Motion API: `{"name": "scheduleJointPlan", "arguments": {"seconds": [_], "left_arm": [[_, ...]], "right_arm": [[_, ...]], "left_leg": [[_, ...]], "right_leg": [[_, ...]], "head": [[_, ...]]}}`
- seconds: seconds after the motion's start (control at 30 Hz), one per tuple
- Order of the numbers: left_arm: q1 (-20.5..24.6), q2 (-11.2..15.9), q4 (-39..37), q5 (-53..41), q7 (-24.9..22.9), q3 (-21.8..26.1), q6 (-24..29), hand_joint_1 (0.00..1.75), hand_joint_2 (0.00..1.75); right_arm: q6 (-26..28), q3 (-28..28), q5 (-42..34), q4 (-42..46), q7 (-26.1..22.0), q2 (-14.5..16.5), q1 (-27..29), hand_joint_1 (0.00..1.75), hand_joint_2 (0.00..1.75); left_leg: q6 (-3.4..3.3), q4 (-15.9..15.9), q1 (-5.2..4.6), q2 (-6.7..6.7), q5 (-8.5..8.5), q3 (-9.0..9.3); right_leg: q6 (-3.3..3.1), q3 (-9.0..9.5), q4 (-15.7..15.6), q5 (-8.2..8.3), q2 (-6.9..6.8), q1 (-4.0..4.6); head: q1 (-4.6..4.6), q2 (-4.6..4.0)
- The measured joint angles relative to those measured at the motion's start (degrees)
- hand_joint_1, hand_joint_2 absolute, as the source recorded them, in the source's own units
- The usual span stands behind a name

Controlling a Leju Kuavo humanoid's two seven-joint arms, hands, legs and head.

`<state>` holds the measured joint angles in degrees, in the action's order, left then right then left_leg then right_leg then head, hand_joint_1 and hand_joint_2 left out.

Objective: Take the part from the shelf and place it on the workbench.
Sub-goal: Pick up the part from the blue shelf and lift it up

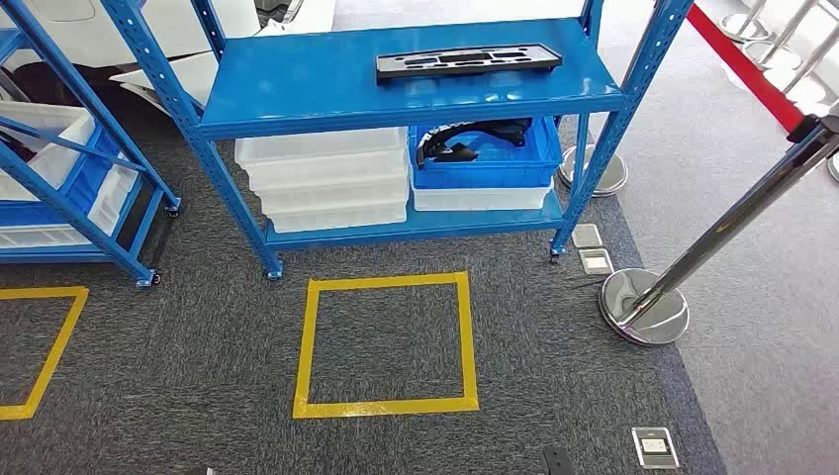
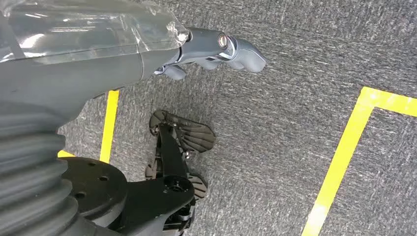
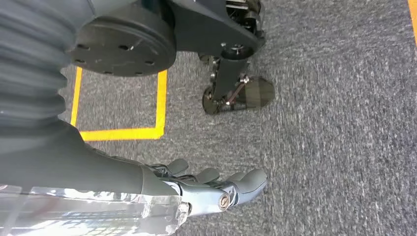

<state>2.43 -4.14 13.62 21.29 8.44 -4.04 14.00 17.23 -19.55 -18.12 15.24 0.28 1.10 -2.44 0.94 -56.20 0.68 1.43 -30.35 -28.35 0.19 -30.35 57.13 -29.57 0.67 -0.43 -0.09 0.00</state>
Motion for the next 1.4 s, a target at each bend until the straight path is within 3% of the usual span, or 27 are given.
{"name": "scheduleJointPlan", "arguments": {"seconds": [0.23,0.4,0.53,0.7,0.83,0.97,1.07,1.17,1.3,1.4], "left_arm": [[0.24,-0.06,-0.61,0.46,0.03,0.0,0.49,0.0,0.0],[0.27,-0.09,-0.9,1.12,0.97,-0.03,1.36,0.0,0.0],[0.3,-0.21,-1.08,2.48,2.52,-0.02,1.1,0.0,0.0],[0.33,-0.32,-1.3,3.27,3.55,-0.04,0.54,0.0,0.0],[0.35,-0.37,-1.39,3.52,3.63,-0.04,0.54,0.0,1.75],[0.4,-0.54,-1.44,3.56,3.63,-0.08,0.52,0.0,1.75],[0.41,-0.71,-1.51,3.81,3.63,-0.14,0.57,0.0,1.75],[0.45,-0.89,-1.61,4.18,3.64,-0.23,1.02,0.0,1.75],[0.54,-1.09,-1.66,4.8,3.84,-0.48,1.41,0.0,1.75],[0.49,-1.24,-1.69,5.04,3.87,-0.59,1.44,0.0,0.44]], "right_arm": [[1.2,-0.99,-0.38,-0.52,-0.53,-0.04,-0.05,0.0,0.0],[6.2,-1.95,0.29,-0.73,-4.02,-1.87,-0.52,0.0,0.0],[11.52,-2.26,0.46,-0.03,-6.24,-7.2,-3.25,0.0,1.75],[16.85,-2.43,3.74,8.43,2.87,-16.73,-5.21,0.0,1.75],[18.22,-2.55,5.09,14.17,5.3,-20.7,-4.68,0.0,1.75],[19.64,-3.15,7.26,19.39,5.66,-23.32,-4.23,0.0,1.75],[20.56,-3.36,13.4,25.13,10.15,-26.69,-4.79,0.0,1.75],[18.33,-3.79,21.99,31.87,14.97,-29.92,-6.92,0.0,1.75],[13.53,-5.11,29.48,39.51,18.1,-31.9,-11.82,0.0,1.75],[12.25,-5.86,30.63,43.65,18.47,-32.65,-13.82,0.0,1.75]], "left_leg": [[0.0,0.0,-0.01,0.0,0.0,0.01],[0.0,0.0,-0.04,0.0,0.0,-0.01],[-0.01,-0.03,-0.15,-0.06,0.0,0.0],[-0.03,-0.14,-0.23,-0.07,0.01,0.03],[-0.07,-0.16,-0.17,-0.07,-0.03,0.03],[-0.08,-0.16,-0.14,-0.07,-0.03,0.01],[-0.08,-0.15,-0.14,-0.08,-0.03,-0.01],[-0.07,-0.15,-0.15,-0.12,-0.03,0.01],[-0.08,-0.21,-0.14,-0.14,0.02,0.09],[-0.1,-0.23,-0.13,-0.08,0.06,0.04]], "right_leg": [[0.0,0.01,0.0,0.0,0.0,0.0],[0.01,0.0,0.0,0.01,0.0,-0.03],[0.05,0.02,0.0,0.04,0.03,-0.13],[0.11,0.08,-0.01,0.08,0.01,-0.25],[0.11,0.07,-0.01,0.08,0.02,-0.28],[0.11,0.05,0.04,0.07,0.01,-0.31],[0.11,0.05,0.11,0.07,0.01,-0.32],[0.1,0.04,0.15,0.09,0.04,-0.32],[0.07,0.02,0.17,0.11,0.08,-0.32],[0.07,0.03,0.22,0.11,-0.04,-0.32]], "head": [[0.02,0.0],[-0.02,0.0],[0.01,0.0],[0.05,0.0],[0.13,0.0],[0.03,0.0],[0.0,0.0],[0.01,0.0],[-0.02,0.0],[0.0,0.0]]}}
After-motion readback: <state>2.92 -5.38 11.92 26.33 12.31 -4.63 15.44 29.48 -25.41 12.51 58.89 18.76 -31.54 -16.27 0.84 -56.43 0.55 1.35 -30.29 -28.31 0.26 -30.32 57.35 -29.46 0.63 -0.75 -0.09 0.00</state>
